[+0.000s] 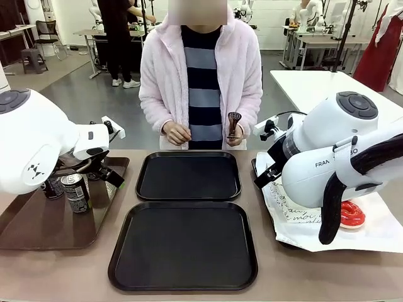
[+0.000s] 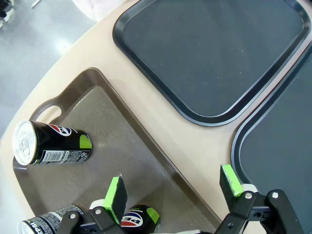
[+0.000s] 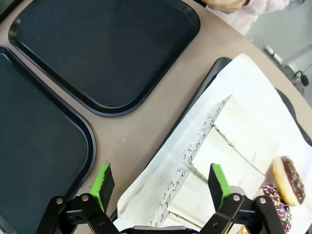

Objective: Set up donuts and drinks on trays.
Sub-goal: Pick up one Pepsi coke and place it on the Flat Tray.

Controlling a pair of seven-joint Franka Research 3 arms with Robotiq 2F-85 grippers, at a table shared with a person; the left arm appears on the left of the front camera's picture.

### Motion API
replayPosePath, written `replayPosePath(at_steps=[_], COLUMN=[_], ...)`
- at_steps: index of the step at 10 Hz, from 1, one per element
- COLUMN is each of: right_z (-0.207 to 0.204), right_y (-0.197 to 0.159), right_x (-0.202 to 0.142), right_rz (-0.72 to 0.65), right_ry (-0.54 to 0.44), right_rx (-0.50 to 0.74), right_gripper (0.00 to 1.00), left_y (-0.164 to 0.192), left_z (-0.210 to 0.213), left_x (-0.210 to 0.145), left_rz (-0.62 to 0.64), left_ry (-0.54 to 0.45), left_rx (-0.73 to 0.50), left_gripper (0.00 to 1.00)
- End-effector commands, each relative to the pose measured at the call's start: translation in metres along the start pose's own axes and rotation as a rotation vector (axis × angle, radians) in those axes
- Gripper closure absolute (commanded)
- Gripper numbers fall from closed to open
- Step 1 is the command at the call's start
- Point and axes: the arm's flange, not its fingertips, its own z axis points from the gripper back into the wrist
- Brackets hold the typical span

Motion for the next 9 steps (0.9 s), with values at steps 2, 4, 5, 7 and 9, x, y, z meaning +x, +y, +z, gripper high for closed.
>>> replayPosePath(at_steps=[2,4,5,7,9], right_z=[0.0,0.0,0.0,0.019,0.066], right_y=[0.0,0.0,0.0,0.011,0.029], right_x=[0.0,0.0,0.0,-0.005,-0.03], right_rz=[0.0,0.0,0.0,0.042,0.102], right_ry=[0.0,0.0,0.0,0.038,0.102], right_rx=[0.0,0.0,0.0,0.029,-0.004], right_gripper=[0.0,0.0,0.0,0.0,0.0], left_y=[0.0,0.0,0.0,0.0,-0.015], left_z=[0.0,0.0,0.0,0.0,0.056], left_x=[0.0,0.0,0.0,0.0,-0.033], left_rz=[0.0,0.0,0.0,0.0,-0.117], left_ry=[0.0,0.0,0.0,0.0,-0.021], left_rx=[0.0,0.0,0.0,0.0,0.048], left_gripper=[0.0,0.0,0.0,0.0,0.0])
